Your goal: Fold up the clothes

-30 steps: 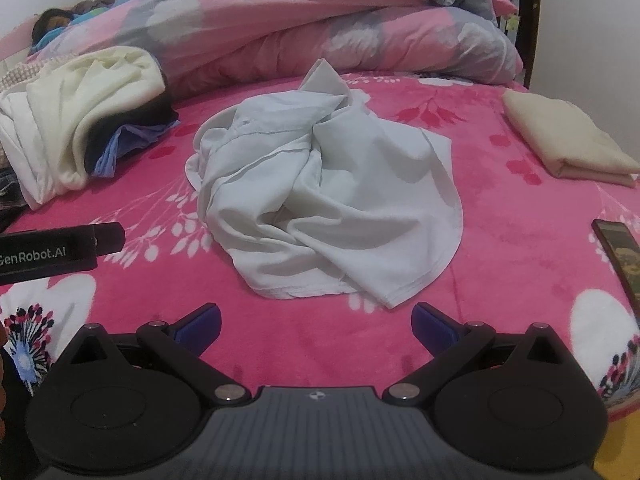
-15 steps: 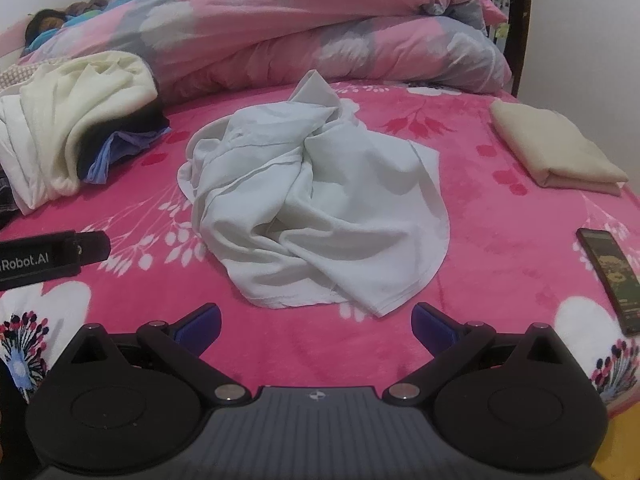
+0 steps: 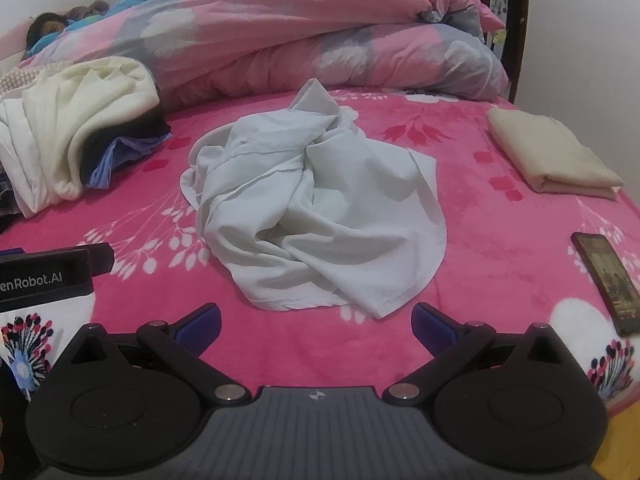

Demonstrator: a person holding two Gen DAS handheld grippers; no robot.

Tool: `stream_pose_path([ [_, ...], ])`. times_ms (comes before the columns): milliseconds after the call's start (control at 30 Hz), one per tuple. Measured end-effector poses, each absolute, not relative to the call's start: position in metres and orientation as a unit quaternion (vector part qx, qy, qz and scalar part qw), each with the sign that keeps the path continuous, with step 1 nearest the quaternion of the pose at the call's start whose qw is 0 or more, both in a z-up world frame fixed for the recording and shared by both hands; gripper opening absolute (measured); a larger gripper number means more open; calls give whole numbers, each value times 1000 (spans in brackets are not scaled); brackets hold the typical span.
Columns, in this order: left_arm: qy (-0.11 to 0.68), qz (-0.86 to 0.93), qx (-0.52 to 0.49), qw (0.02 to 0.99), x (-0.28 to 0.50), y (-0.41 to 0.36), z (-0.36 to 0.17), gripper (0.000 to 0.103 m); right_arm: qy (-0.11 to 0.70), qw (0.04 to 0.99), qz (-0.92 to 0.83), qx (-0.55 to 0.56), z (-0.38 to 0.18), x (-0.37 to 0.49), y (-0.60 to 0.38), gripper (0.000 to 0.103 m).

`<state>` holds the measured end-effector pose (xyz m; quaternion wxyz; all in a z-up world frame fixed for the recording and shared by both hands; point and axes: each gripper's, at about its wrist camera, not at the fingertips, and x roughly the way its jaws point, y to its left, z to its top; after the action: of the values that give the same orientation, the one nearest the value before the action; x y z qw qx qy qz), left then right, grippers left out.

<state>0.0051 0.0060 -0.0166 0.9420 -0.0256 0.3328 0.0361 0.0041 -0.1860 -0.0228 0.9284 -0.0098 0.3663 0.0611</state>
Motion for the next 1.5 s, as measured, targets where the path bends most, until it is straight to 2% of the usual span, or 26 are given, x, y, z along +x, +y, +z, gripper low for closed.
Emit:
stream_pose_path([
  [1500, 342, 40, -38, 938, 1, 14, -19, 103, 366, 929, 57, -16, -23, 2, -178, 103],
])
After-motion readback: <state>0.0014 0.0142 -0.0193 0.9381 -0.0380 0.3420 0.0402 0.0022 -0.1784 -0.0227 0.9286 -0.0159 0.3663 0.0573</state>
